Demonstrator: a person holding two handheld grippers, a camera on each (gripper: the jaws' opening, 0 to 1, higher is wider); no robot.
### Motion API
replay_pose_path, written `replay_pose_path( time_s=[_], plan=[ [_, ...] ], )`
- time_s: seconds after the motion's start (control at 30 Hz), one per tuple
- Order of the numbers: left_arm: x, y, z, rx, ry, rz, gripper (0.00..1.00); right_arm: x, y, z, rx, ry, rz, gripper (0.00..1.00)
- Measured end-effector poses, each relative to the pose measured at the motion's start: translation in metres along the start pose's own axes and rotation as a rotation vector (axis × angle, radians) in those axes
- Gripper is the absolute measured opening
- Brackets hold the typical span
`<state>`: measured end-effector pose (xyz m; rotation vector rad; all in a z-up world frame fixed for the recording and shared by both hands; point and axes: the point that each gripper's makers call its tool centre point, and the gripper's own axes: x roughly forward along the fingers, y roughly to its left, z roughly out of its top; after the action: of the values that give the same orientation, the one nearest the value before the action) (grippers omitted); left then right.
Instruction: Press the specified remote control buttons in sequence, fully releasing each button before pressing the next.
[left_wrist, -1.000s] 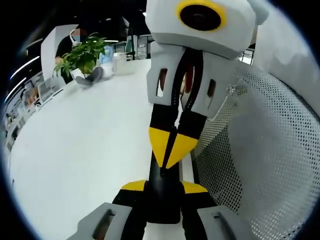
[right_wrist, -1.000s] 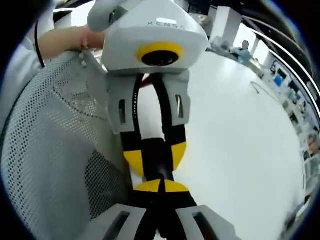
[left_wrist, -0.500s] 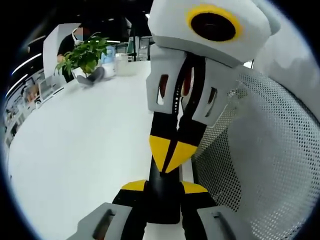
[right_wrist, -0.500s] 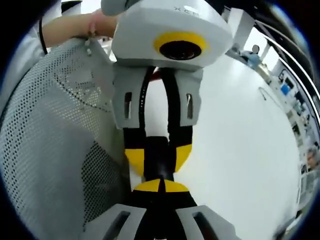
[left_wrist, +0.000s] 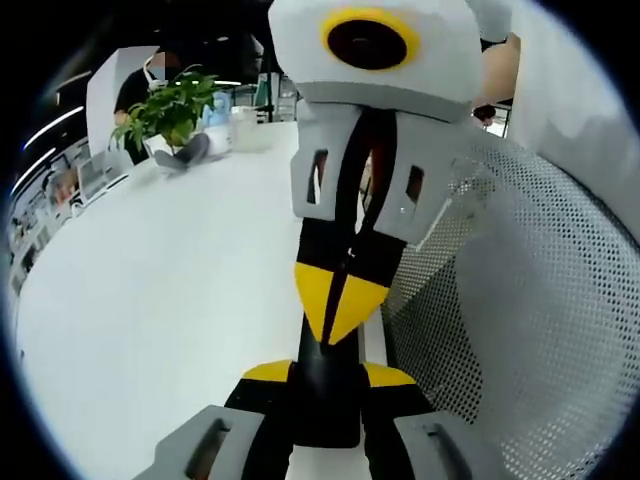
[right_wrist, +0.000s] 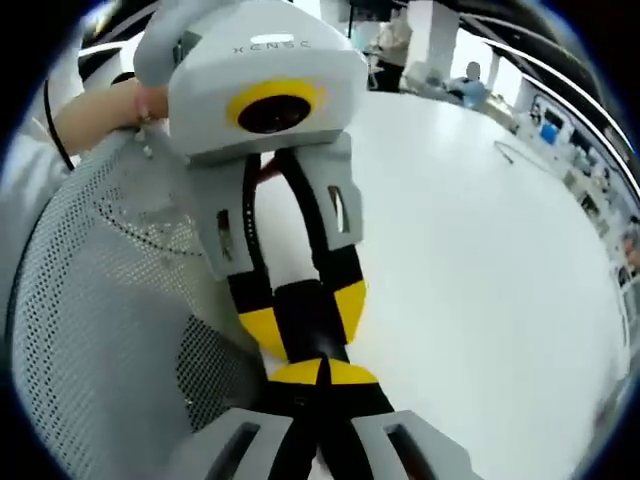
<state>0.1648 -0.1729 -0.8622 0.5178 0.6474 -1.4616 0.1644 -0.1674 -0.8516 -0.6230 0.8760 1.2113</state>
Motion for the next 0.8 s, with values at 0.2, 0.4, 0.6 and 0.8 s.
replay_pose_path(
  time_s=[0.2,0.4,0.6,0.8],
  plan=[
    [0.0001,-0.0004,0.0000,0.003,0.002,-0.001,0.24,0.0059,0.0060,0.0005,-0.051,0.014,0.004,0.00],
    [0.0002,-0.0001,-0.0003,0.005,0.003,-0.001,0.24,0.0055,0.0043,0.0012,-0.084,0.022,-0.004,0.00],
    [0.0002,-0.0001,-0.0003,0.009,0.005,-0.001,0.24,0.0069,0.0046,0.0009,-0.134,0.049,-0.024,0.00],
    [0.0002,0.0001,-0.0002,0.011,0.007,-0.001,0.24,0.0071,0.0026,0.0009,-0.124,0.067,-0.021,0.00]
  ],
)
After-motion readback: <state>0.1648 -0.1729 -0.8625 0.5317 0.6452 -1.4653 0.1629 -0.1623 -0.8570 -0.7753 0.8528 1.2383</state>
